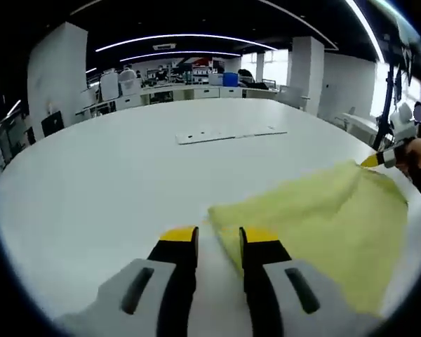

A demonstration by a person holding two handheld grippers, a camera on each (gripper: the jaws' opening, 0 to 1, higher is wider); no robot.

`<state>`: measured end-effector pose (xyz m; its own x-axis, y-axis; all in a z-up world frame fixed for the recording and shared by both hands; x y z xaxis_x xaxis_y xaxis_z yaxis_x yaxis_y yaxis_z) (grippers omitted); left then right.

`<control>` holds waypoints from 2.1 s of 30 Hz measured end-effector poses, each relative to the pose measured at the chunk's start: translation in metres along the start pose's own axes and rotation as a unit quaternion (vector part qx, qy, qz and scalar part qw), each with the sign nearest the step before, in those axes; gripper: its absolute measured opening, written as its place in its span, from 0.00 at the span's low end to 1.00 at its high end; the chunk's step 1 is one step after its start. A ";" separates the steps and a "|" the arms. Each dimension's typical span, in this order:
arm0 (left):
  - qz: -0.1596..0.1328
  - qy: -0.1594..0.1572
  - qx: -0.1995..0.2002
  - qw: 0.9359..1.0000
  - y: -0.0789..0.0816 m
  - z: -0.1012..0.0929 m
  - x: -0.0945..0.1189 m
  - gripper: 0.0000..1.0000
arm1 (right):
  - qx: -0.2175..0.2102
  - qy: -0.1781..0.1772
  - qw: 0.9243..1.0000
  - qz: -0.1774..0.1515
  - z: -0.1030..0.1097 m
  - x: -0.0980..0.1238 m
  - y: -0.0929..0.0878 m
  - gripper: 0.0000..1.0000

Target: Fold the garment on the visible template until the final outline fits inside the template.

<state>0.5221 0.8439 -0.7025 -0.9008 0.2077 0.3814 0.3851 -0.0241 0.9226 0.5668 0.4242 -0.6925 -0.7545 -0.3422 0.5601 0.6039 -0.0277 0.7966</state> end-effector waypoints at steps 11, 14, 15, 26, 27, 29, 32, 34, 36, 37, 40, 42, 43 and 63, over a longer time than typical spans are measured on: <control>-0.016 -0.029 0.009 0.999 0.004 -0.006 0.039 0.51 | 0.010 0.051 0.999 0.007 0.023 0.035 -0.010 0.59; -0.018 -0.046 0.002 0.999 0.003 -0.007 0.053 0.56 | 0.008 0.066 0.998 0.008 0.028 0.045 -0.015 0.64; -0.020 -0.051 0.003 0.998 0.002 -0.008 0.056 0.57 | 0.006 0.069 0.998 0.008 0.029 0.048 -0.016 0.65; -0.015 -0.087 0.004 0.996 -0.014 -0.019 0.100 0.57 | 0.029 0.086 0.995 0.028 0.036 0.084 -0.039 0.63; -0.013 -0.090 0.002 0.996 -0.015 -0.020 0.103 0.56 | 0.030 0.088 0.995 0.030 0.036 0.087 -0.042 0.62; -0.006 -0.096 -0.007 0.995 -0.019 -0.021 0.109 0.55 | 0.031 0.090 0.995 0.035 0.036 0.092 -0.047 0.61; -0.001 -0.101 -0.006 0.995 -0.024 -0.023 0.116 0.51 | 0.030 0.090 0.995 0.036 0.036 0.100 -0.054 0.59; 0.002 -0.104 -0.003 0.995 -0.029 -0.026 0.121 0.48 | 0.033 0.088 0.995 0.038 0.036 0.104 -0.059 0.57; 0.007 -0.107 -0.003 0.994 -0.034 -0.028 0.123 0.45 | 0.038 0.085 0.995 0.043 0.035 0.108 -0.064 0.55; 0.010 -0.108 -0.003 0.994 -0.036 -0.028 0.124 0.43 | 0.039 0.084 0.995 0.046 0.035 0.109 -0.067 0.54; 0.017 -0.112 0.007 0.994 -0.043 -0.032 0.130 0.37 | 0.040 0.081 0.995 0.050 0.034 0.115 -0.073 0.49; 0.019 -0.116 0.009 0.993 -0.045 -0.034 0.133 0.34 | 0.041 0.081 0.995 0.050 0.035 0.119 -0.077 0.44; 0.019 -0.117 0.010 0.993 -0.046 -0.035 0.134 0.32 | 0.042 0.081 0.995 0.050 0.035 0.120 -0.079 0.43; 0.047 -0.122 0.021 0.991 -0.061 -0.045 0.139 0.12 | 0.081 0.053 0.994 0.051 0.030 0.133 -0.098 0.11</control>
<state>0.3646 0.8300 -0.7029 -0.7870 0.4377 0.4348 0.4771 -0.0149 0.8787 0.3999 0.4094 -0.6894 -0.6548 -0.4332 0.6194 0.6199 0.1611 0.7680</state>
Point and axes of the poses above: the point that each gripper's makers call its tool centre point, and the gripper's own axes: x roughly backward along the fingers, z roughly to its left, y roughly out of its top, the point moved 9 cm from there along x, roughly backward along the fingers, and after that the axes turned 8 degrees about -z, right-handed, at the moved point
